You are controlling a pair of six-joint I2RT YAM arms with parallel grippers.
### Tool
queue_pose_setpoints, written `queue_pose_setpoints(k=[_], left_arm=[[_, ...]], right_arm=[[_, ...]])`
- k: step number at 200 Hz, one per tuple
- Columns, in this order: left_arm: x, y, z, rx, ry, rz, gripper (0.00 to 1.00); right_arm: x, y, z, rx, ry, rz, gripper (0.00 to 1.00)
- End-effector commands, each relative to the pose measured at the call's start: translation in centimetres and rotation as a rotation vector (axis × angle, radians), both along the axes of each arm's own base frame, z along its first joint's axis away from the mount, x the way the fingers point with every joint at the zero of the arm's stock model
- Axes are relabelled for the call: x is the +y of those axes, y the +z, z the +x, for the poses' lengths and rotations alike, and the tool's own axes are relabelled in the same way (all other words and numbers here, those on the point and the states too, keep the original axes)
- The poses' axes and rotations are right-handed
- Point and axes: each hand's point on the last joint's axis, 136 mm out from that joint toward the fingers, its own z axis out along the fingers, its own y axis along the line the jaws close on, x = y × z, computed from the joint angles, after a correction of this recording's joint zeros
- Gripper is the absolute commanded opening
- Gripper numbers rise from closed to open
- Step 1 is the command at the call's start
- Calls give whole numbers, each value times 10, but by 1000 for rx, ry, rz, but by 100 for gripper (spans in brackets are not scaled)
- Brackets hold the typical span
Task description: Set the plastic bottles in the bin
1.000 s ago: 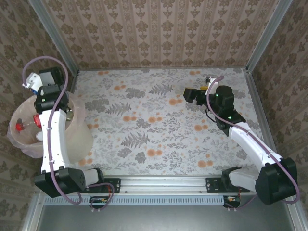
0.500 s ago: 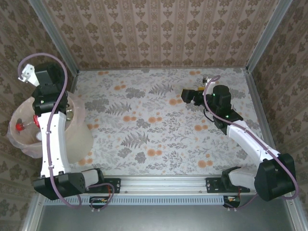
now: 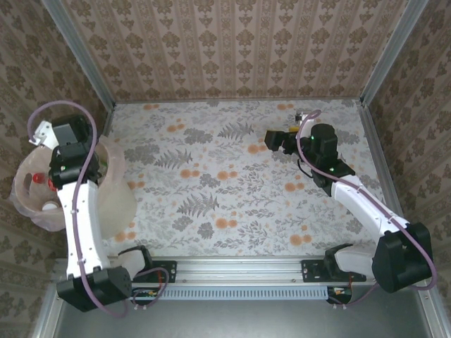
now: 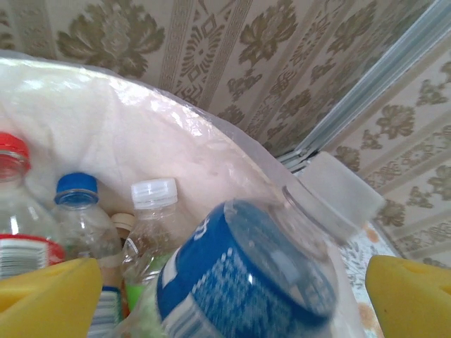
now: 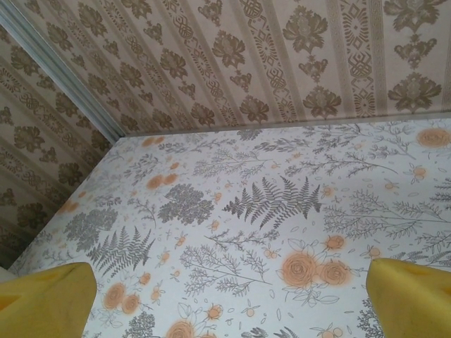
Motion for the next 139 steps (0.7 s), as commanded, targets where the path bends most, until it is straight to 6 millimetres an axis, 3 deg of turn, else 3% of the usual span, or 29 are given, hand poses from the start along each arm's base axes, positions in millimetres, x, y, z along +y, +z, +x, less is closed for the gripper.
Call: queue_pose_setpoints(k=[1, 13, 27, 56, 110, 126, 139], left_arm=[[-18, 42, -24, -89, -88, 48, 99], [-28, 54, -20, -137, -146, 62, 100], [-42, 63, -3, -179, -243, 56, 100], [-55, 63, 52, -187, -373, 8, 100], [-55, 54, 127, -186, -448, -38, 100], [-46, 46, 135, -156, -410, -45, 100], [-31, 34, 129, -124, -329, -66, 100]], right_arm=[[4, 13, 4, -33, 9, 2, 100], [6, 13, 6, -30, 13, 9, 100], [9, 13, 8, -27, 18, 16, 100], [16, 15, 9, -22, 37, 18, 100], [16, 18, 4, -30, 33, -4, 100], [15, 18, 2, -30, 31, -7, 100], [15, 18, 2, -31, 28, -7, 100]])
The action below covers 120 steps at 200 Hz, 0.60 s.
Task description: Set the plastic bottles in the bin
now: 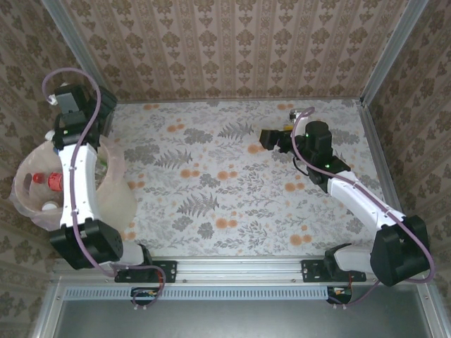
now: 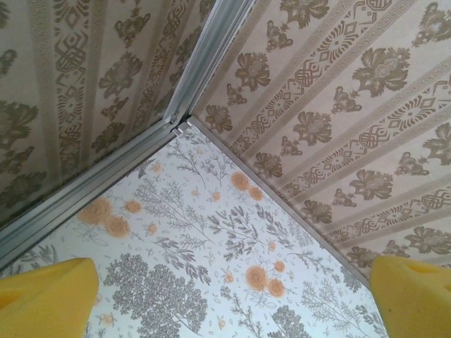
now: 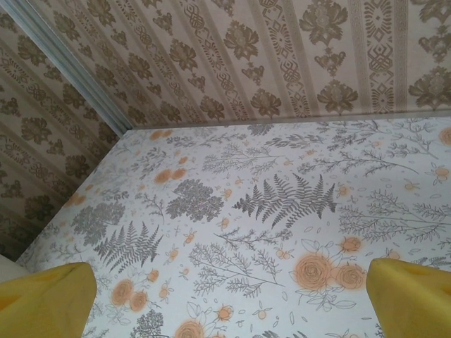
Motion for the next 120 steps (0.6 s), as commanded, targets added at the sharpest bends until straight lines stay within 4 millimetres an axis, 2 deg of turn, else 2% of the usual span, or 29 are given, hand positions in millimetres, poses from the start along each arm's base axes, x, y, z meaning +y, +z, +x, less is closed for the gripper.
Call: queue_pose_setpoints(k=[1, 16, 36, 48, 59, 91, 109, 120], left_arm=[[14, 30, -8, -69, 68, 8, 100], [31, 17, -22, -51, 160, -8, 100], [49, 10, -51, -62, 264, -17, 100], [54, 10, -63, -76, 294, -27, 100], [51, 18, -69, -109, 281, -22, 100], [11, 71, -72, -223, 83, 69, 100], [-27, 99, -75, -285, -49, 158, 100], [-59, 114, -76, -339, -154, 209, 100]], right_arm=[[-1, 18, -3, -40, -4, -3, 100], [-1, 17, -4, -41, -5, -6, 100], [-2, 16, -5, -39, -4, -13, 100], [-1, 15, -5, -40, -1, -18, 100], [-1, 17, -4, -44, 0, -19, 100], [-6, 22, -4, -64, -32, -9, 100], [-17, 22, -6, -72, -89, -11, 100], [-26, 20, -8, -76, -137, -22, 100]])
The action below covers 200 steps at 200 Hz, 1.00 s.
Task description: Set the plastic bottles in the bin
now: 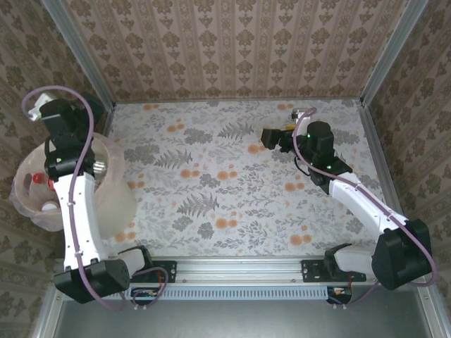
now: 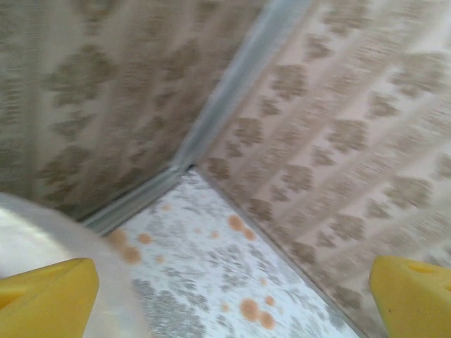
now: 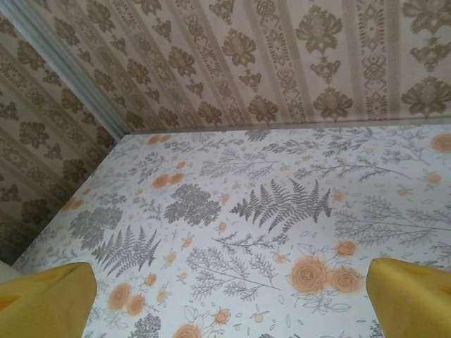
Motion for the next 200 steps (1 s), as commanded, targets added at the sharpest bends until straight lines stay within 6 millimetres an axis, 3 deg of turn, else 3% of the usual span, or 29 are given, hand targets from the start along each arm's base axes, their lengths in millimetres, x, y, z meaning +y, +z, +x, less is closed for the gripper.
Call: queue_pose_setpoints(k=[1, 20, 40, 55, 75, 102, 141, 168, 200], left_arm=[[-56, 57, -7, -146, -206, 171, 100], [-123, 68, -5, -209, -412, 263, 100], [-187, 59, -3, -228, -606, 334, 100], [-216, 42, -1, -229, -689, 389, 100], [-231, 7, 7, -196, -745, 414, 100], [-227, -49, 21, -98, -731, 488, 100], [-186, -133, 40, 119, -641, 528, 100], [-151, -183, 40, 195, -576, 468, 100], [-114, -230, 32, 280, -527, 461, 100]], right_arm=[[-19, 10, -6, -48, -102, -14, 100], [-43, 4, -9, -55, -215, -31, 100], [-73, -4, -13, -49, -348, -39, 100], [-99, -10, -19, -51, -446, -67, 100], [-137, -24, -29, -34, -580, -124, 100], [-180, -54, -41, 39, -710, -211, 100], [-223, -112, -53, 206, -833, -335, 100], [-223, -150, -44, 264, -752, -337, 100], [-211, -162, -25, 196, -650, -296, 100]])
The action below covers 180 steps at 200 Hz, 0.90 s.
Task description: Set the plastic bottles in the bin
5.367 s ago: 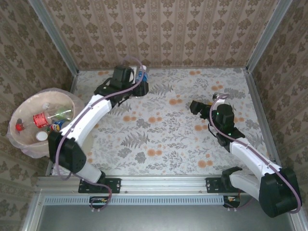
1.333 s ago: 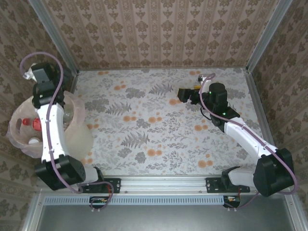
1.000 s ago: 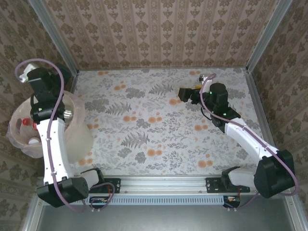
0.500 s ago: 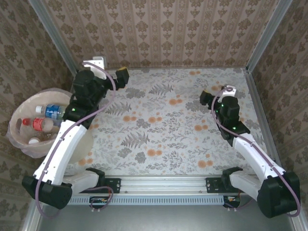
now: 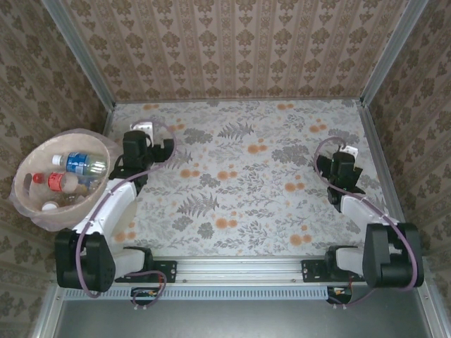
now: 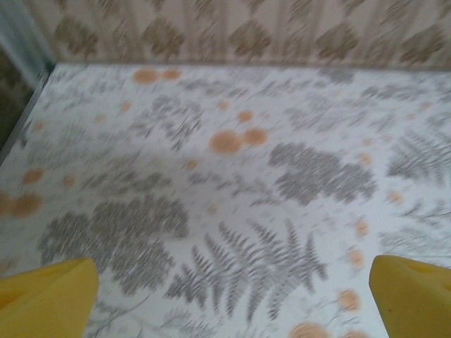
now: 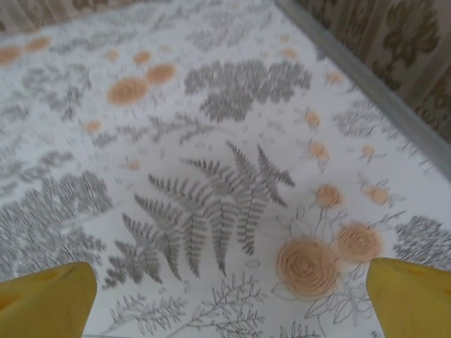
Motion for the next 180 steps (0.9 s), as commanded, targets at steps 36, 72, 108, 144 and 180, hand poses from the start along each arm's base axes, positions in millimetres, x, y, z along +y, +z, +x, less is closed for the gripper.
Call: queue_pose_setpoints(k=[36, 72, 108, 144, 180], left_arm=[[38, -58, -4, 86, 24, 15, 100], [36, -66, 1, -67, 4, 26, 100], [37, -70, 0, -108, -8, 60, 100], [42, -75, 2, -124, -11, 144, 100], [33, -85, 14, -168, -86, 91, 100]], right_arm=[[27, 20, 48, -144, 246, 7, 100], [56, 14, 51, -225, 403, 54, 100], [61, -3, 51, -237, 382, -14, 100], [63, -3, 54, -203, 349, -78, 100], [63, -3, 53, -202, 349, -78, 100]])
